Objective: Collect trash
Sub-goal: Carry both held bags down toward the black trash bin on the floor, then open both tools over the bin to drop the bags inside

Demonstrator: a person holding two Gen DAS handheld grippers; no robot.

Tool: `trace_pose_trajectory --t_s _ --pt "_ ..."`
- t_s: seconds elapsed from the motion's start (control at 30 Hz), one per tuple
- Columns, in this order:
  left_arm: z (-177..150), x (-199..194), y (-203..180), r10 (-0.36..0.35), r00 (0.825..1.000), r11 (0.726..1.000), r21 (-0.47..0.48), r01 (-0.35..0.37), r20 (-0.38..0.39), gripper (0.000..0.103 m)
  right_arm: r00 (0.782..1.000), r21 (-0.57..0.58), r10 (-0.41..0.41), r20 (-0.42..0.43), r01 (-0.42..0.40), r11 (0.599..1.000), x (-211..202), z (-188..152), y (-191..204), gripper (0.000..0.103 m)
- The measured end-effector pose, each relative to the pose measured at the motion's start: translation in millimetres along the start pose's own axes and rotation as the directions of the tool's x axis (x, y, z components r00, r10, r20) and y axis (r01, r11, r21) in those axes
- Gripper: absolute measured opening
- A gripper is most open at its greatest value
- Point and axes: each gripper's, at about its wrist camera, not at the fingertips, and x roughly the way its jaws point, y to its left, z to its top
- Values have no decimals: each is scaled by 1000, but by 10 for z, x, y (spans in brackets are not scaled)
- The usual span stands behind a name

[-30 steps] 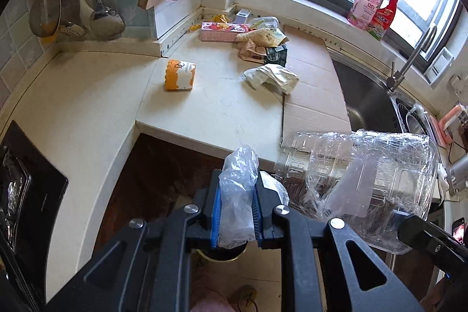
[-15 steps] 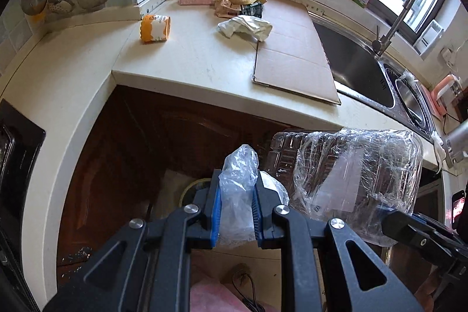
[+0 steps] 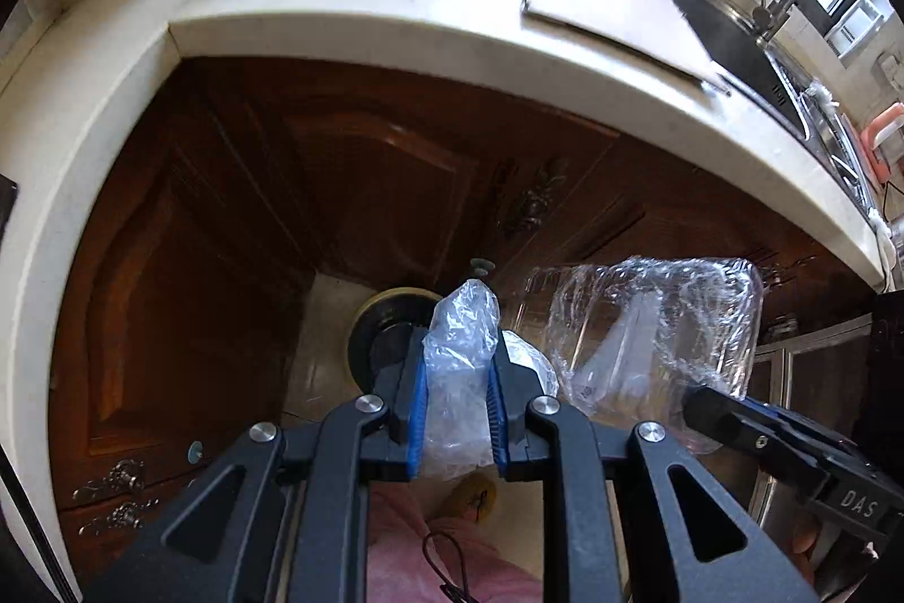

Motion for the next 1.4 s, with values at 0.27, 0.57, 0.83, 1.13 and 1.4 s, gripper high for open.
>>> trace_pose_trajectory --t_s 0.27,0.57,0.83,1.13,1.4 --pt "-118 841 175 0 998 1000 -7 -1 -68 16 997 70 -40 -65 45 997 693 -69 -487 16" --pt "-206 1906 398 -8 985 999 -32 3 -174 16 989 139 -95 -110 110 984 1460 -129 -1121 16" --pt "-337 2762 629 -15 957 997 -74 -7 -289 17 975 168 -149 -167 177 970 2159 -207 -1600 16" --pt "-370 3212 725 -7 939 1000 -19 0 -344 37 941 147 -223 -254 265 953 2876 -217 -1810 19" --pt "-278 3253 754 68 939 997 51 -54 -338 71 915 93 -297 -272 333 938 2997 -181 -1660 40"
